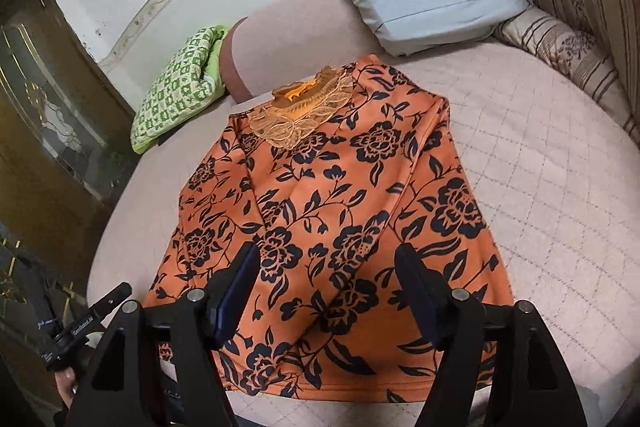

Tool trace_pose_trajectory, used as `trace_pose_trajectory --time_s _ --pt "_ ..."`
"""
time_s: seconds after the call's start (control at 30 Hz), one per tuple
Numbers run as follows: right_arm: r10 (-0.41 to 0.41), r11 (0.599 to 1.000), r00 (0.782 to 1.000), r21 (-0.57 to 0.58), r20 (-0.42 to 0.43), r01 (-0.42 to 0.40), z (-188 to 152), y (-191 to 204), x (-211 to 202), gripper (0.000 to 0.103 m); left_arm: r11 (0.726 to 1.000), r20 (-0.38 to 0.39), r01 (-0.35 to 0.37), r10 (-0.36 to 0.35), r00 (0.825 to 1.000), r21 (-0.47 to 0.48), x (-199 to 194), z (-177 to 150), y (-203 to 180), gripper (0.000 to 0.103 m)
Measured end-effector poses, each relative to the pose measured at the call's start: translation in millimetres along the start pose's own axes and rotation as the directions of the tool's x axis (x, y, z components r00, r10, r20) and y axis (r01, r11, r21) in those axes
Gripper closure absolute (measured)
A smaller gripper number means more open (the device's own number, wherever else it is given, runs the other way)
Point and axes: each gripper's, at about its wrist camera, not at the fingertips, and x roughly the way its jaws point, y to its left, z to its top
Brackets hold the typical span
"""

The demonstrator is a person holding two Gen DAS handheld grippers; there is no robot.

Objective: Fold small clothes
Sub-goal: 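Press and smooth the shirt flat with both tools, then withdraw them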

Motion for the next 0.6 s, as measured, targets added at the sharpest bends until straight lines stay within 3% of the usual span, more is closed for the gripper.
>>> trace_pose_trajectory --time_s 0.37,0.5,0.6 --pt "-0.073 0.997 0.995 0.026 0.071 0.071 11 2 -11 0.031 1.000 0.008 0.008 -0.008 1.000 -0.009 -2 -1 1 0.053" --pt "-0.014 0.998 0.999 0.060 0.052 0.011 18 -1 -13 0.031 1.000 0.012 0.014 -0.014 1.000 -0.011 -3 -1 1 0.053" --pt "-0.039 0.998 0.999 0.045 0.014 0.039 24 -1 -8 0.032 1.000 0.017 0.011 -0.011 1.000 -0.004 -5 -3 -1 0.053"
